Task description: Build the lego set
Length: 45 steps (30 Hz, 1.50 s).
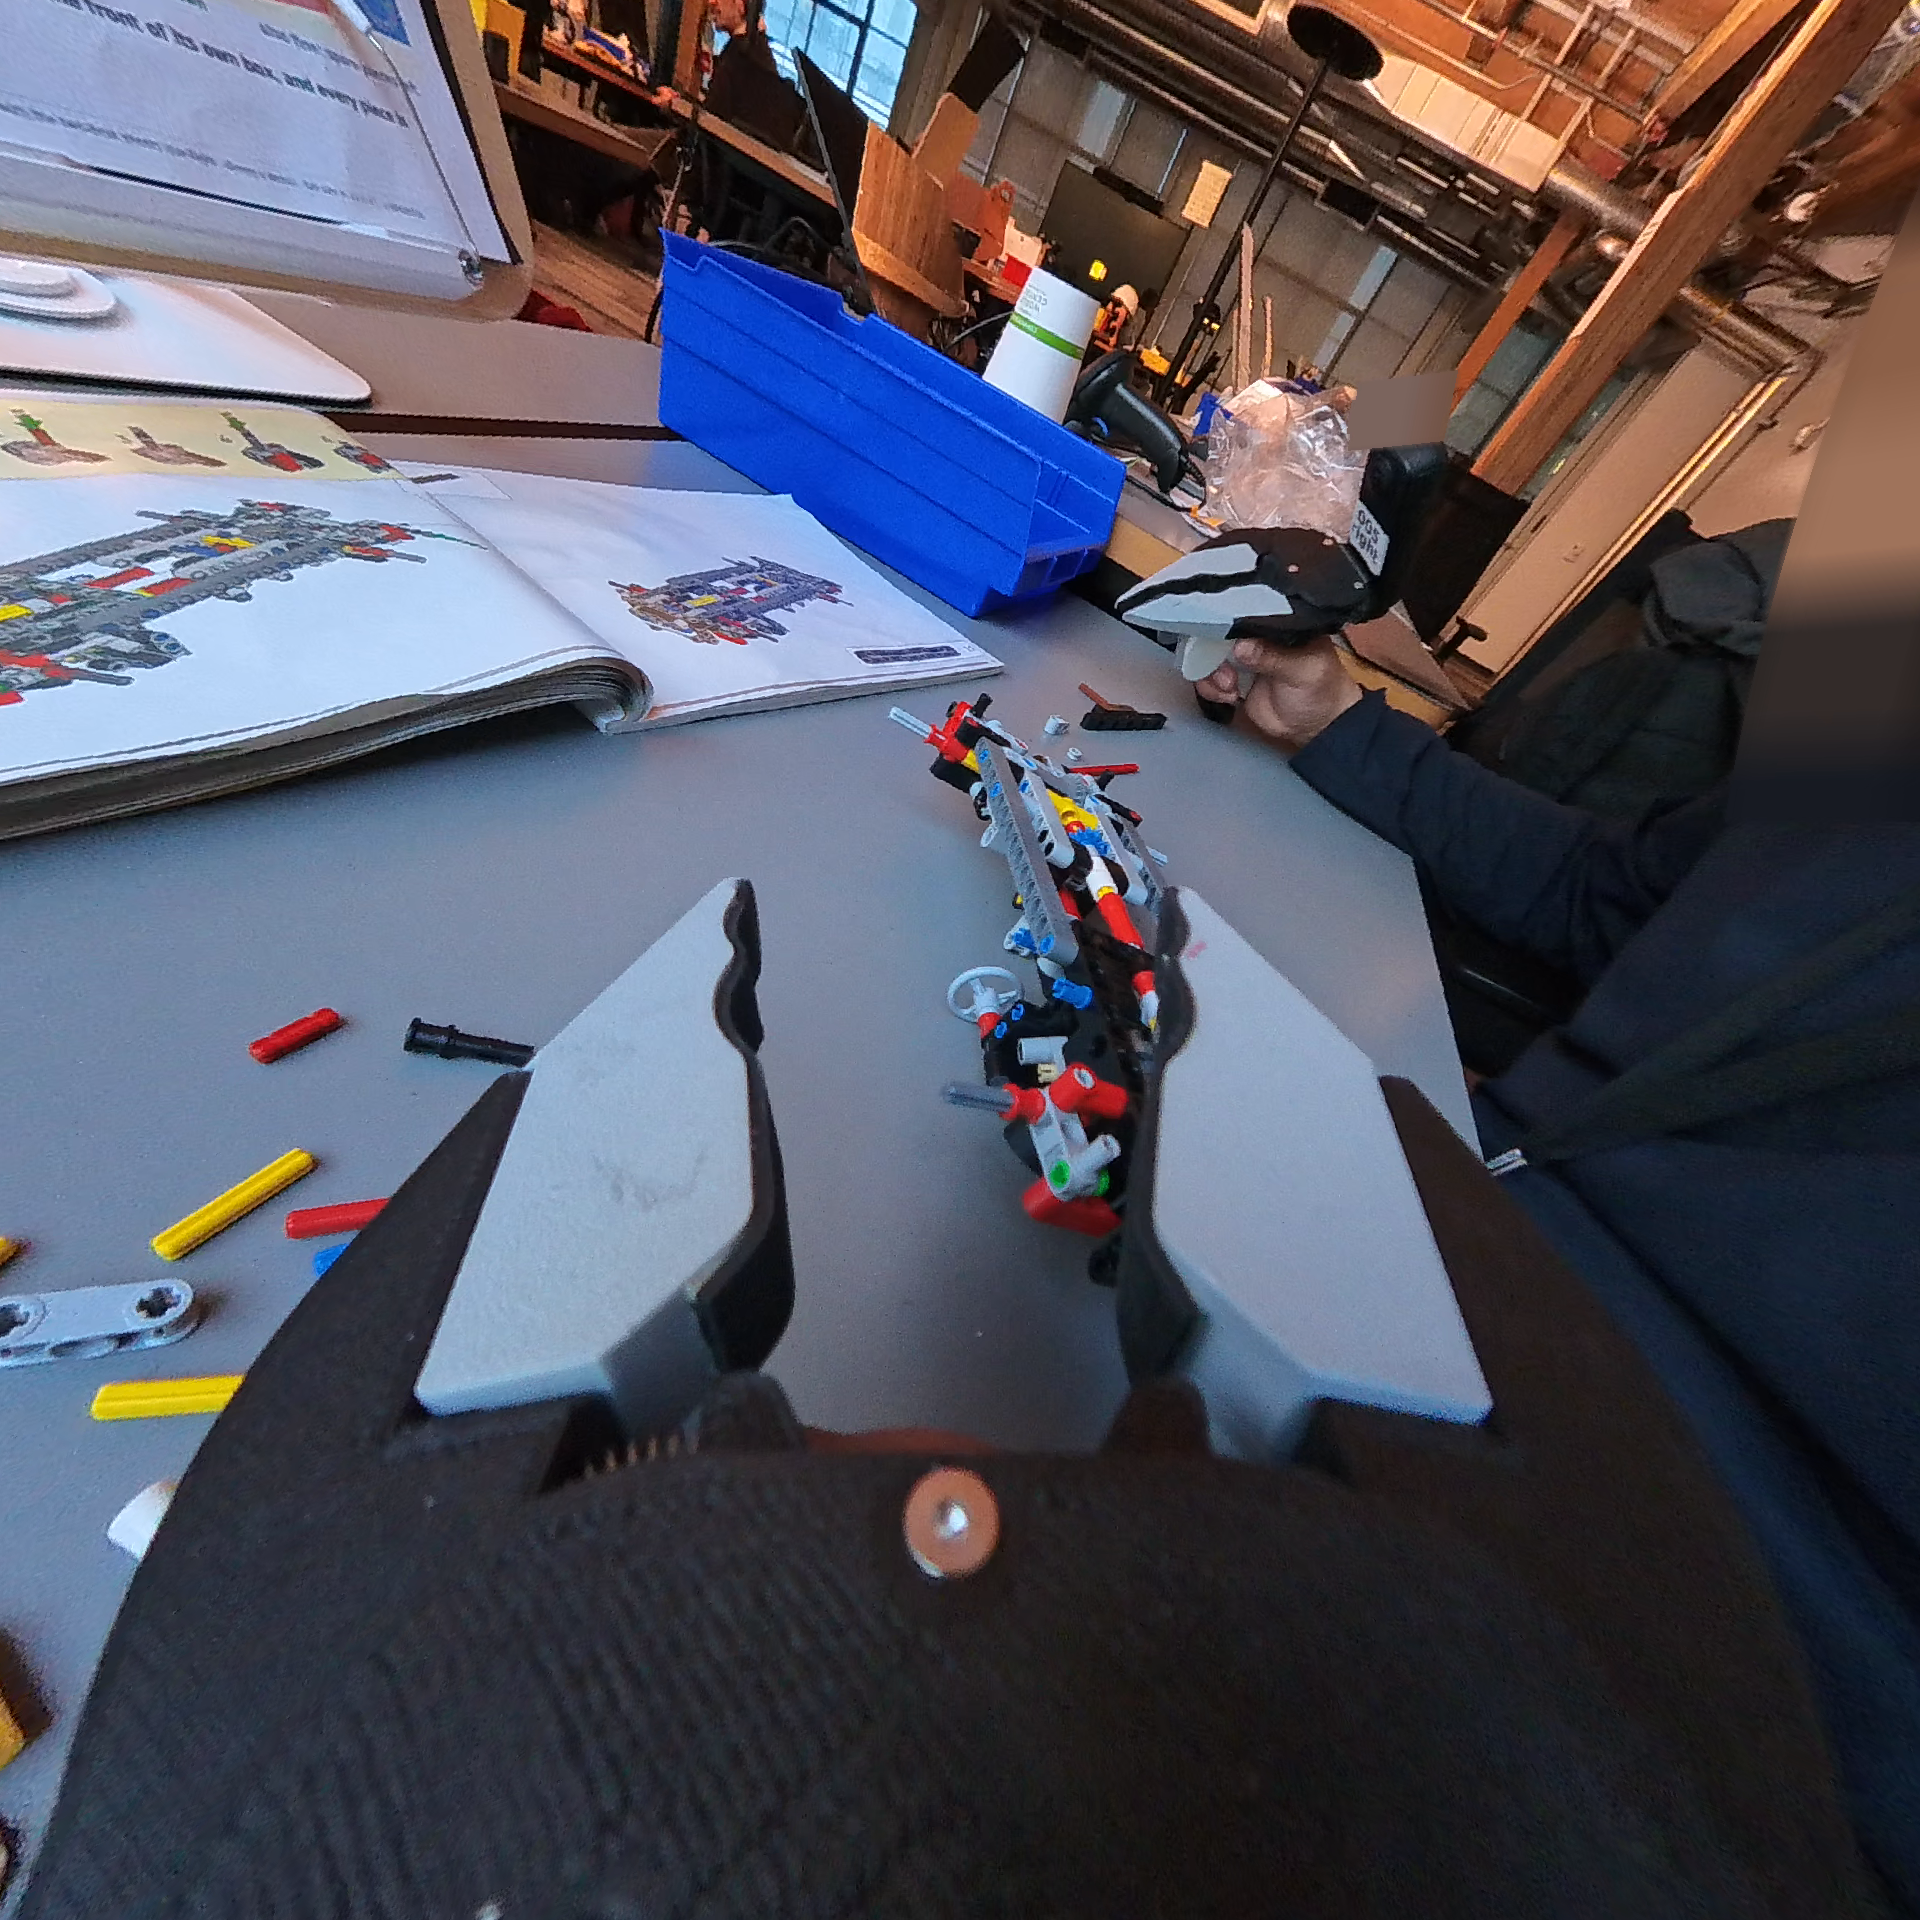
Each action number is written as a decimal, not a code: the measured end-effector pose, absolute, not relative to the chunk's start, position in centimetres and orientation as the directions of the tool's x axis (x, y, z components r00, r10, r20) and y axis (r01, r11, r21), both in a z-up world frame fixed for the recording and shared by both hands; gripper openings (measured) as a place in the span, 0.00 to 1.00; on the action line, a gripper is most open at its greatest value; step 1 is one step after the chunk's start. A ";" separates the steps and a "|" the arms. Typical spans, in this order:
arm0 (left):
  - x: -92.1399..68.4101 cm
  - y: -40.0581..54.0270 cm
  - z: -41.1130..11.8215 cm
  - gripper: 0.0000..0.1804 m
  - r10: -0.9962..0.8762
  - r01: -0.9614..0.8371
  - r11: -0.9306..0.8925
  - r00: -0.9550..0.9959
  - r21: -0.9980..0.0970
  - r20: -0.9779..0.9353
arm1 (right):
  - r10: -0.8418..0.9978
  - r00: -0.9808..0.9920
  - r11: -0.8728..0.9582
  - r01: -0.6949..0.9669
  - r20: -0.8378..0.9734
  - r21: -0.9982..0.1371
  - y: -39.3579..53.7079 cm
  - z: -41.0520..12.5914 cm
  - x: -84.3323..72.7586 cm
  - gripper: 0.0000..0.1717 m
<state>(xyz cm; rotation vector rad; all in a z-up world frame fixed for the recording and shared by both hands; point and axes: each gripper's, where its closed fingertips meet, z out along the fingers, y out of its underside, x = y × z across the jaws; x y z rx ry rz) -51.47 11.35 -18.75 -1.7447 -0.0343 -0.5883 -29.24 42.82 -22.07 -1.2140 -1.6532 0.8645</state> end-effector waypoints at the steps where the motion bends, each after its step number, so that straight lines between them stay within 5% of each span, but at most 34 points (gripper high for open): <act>1: -51.5 11.3 -18.7 0.41 -0.285 0.331 -0.266 0.870 -0.905 0.402 | 0.960 -0.132 0.280 0.344 0.249 -0.897 42.8 -22.1 -29.2 0.02; 32: -51.3 11.6 -19.3 0.41 -0.282 0.331 -0.307 0.864 -0.892 0.417 | 0.961 -0.158 0.269 0.361 0.225 -0.893 42.6 -22.5 -29.4 0.00; 45: -51.5 11.6 -19.2 0.41 -0.274 0.335 -0.296 0.867 -0.894 0.416 | 0.923 -0.367 0.277 0.430 0.114 -0.859 40.6 -24.3 -27.2 0.12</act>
